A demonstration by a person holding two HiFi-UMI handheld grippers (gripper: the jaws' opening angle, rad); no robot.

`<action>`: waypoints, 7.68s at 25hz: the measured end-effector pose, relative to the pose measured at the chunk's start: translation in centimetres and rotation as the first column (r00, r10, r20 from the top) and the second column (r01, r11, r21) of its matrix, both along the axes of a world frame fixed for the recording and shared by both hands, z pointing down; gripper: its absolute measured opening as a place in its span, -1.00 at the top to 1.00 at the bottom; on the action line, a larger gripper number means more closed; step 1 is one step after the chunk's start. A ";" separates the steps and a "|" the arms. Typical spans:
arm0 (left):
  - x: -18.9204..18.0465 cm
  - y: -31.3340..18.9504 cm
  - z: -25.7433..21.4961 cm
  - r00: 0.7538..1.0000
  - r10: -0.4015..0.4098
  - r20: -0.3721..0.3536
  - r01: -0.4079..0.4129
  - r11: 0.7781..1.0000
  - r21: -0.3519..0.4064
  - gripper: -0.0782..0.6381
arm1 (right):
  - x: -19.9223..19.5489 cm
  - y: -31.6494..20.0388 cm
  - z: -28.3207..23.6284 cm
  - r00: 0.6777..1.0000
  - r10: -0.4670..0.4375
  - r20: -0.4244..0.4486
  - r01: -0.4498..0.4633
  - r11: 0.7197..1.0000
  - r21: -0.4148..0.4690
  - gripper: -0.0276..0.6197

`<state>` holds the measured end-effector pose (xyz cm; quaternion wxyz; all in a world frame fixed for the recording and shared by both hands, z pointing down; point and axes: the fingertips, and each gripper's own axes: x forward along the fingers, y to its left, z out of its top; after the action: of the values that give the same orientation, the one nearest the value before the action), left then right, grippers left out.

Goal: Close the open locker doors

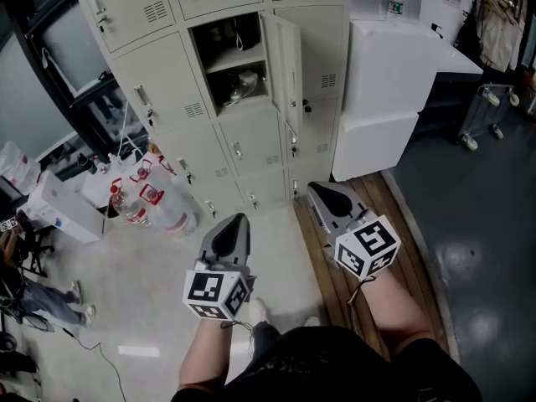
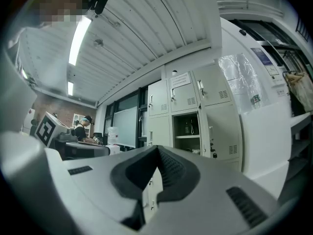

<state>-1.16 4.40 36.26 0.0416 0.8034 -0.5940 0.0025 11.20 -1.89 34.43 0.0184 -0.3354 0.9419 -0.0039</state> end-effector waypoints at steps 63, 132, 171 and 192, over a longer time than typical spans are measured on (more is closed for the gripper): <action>-18.3 -17.4 0.0 0.963 0.268 -0.038 -0.268 0.963 0.006 0.77 | -14.2 -16.3 0.2 0.942 0.334 0.007 -0.334 0.941 -0.058 0.91; -12.8 -34.2 2.6 0.996 0.074 -0.042 -0.076 0.996 -0.040 0.77 | -12.2 -34.1 0.9 0.999 0.023 -0.024 -0.023 1.000 0.019 0.43; -23.8 -34.6 2.4 0.963 -0.269 -0.025 0.267 0.962 -0.057 0.77 | -33.3 -41.1 0.8 0.974 -0.222 -0.051 0.224 0.974 0.041 0.53; -27.1 -35.7 3.3 0.941 -0.336 -0.026 0.333 0.939 -0.082 0.77 | -36.3 -46.7 0.8 0.976 -0.215 -0.013 0.216 0.976 0.018 0.37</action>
<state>-28.23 -31.30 39.53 0.0837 0.6884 -0.7205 0.0023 -25.07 -48.60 35.23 0.0160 -0.2312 0.9728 0.0053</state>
